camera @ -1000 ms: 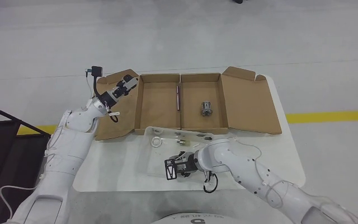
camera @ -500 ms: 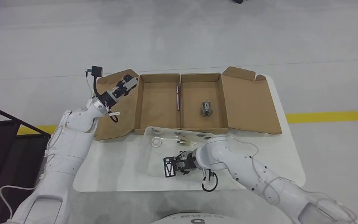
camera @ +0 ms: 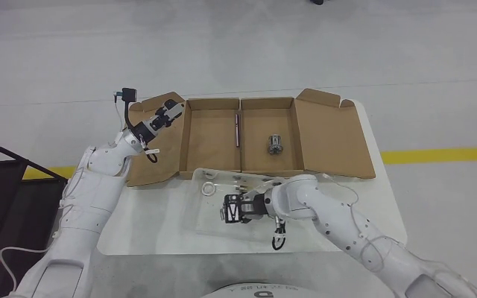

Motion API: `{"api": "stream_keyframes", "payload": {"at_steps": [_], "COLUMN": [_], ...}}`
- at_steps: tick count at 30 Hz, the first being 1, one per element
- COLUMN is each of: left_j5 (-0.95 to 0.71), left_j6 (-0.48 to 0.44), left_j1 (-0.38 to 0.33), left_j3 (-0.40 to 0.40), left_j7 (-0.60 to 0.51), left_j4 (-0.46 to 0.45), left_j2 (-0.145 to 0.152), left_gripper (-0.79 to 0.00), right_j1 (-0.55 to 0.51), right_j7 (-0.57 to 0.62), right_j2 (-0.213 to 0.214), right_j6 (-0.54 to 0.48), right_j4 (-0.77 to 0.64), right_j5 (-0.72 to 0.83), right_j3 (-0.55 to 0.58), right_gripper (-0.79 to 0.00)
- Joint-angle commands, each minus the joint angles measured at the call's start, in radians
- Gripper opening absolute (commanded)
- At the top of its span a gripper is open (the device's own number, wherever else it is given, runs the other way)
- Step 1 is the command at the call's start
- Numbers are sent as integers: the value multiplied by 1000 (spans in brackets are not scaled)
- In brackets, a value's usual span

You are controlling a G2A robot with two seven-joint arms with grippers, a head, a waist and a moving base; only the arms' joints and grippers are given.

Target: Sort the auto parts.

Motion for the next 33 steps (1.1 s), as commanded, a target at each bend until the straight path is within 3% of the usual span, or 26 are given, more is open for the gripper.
{"api": "stream_keyframes", "payload": {"at_steps": [1, 11, 25, 33], "left_j5": [0, 0, 0, 0], "left_j6": [0, 0, 0, 0], "left_j1": [0, 0, 0, 0], "left_j3": [0, 0, 0, 0], "left_j7": [0, 0, 0, 0], "left_j4": [0, 0, 0, 0], "left_j2": [0, 0, 0, 0], "left_gripper": [0, 0, 0, 0], "right_j1": [-26, -130, -133, -90], "right_j7": [-72, -414, -427, -575], "right_j2": [15, 72, 75, 69], "right_j6": [-29, -200, -196, -200], "right_j4": [-8, 15, 21, 95], "right_j5": [29, 122, 135, 376], "right_j3": [58, 273, 273, 302], "right_gripper": [-785, -785, -785, -785]}}
